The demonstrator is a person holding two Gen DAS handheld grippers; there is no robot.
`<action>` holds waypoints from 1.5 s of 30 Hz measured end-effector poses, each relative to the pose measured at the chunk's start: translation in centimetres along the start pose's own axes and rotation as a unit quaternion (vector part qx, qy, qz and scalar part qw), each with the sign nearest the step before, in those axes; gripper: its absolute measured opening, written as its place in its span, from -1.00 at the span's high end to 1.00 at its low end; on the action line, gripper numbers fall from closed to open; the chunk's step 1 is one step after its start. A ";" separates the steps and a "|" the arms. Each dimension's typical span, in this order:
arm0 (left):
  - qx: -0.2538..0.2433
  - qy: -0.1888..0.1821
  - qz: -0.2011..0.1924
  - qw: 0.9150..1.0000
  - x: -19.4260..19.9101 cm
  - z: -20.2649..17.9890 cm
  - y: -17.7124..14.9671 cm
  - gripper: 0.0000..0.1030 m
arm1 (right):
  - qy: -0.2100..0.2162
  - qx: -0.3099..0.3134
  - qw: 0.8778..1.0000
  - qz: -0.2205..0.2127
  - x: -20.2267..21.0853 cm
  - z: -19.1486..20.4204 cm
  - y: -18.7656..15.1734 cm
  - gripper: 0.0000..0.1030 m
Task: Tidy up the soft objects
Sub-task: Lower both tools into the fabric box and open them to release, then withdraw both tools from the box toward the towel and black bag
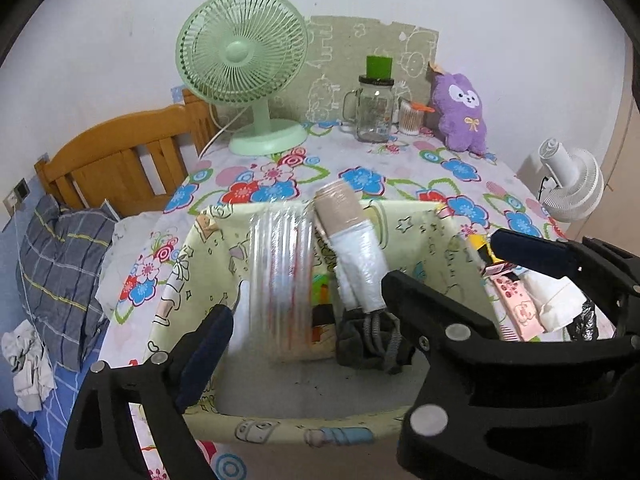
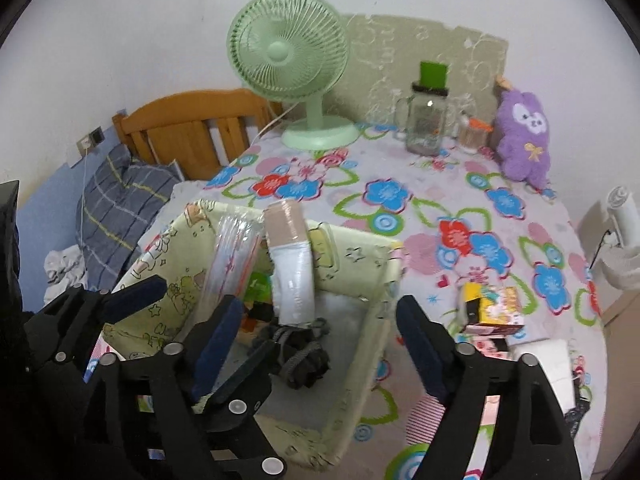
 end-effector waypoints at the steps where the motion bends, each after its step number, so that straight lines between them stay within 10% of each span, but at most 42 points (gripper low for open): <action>1: -0.001 0.001 -0.004 1.000 0.3 -0.3 0.1 -0.85 | -0.001 -0.002 1.000 -0.004 0.4 -0.2 0.0 -0.63; 45: -0.059 -0.063 -0.078 0.993 6.2 -13.8 1.7 -0.99 | -0.077 -0.052 0.990 -0.105 12.4 -11.2 -2.6 -0.98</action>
Point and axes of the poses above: each gripper's, at about its wrist camera, not at the fingertips, and x roughly against the way its jaws point, z to its left, y to its top, the point moved 10 cm from there along -x, roughly the way its jaws point, and after that the axes turned 1 degree about x, right-handed, at the moved point
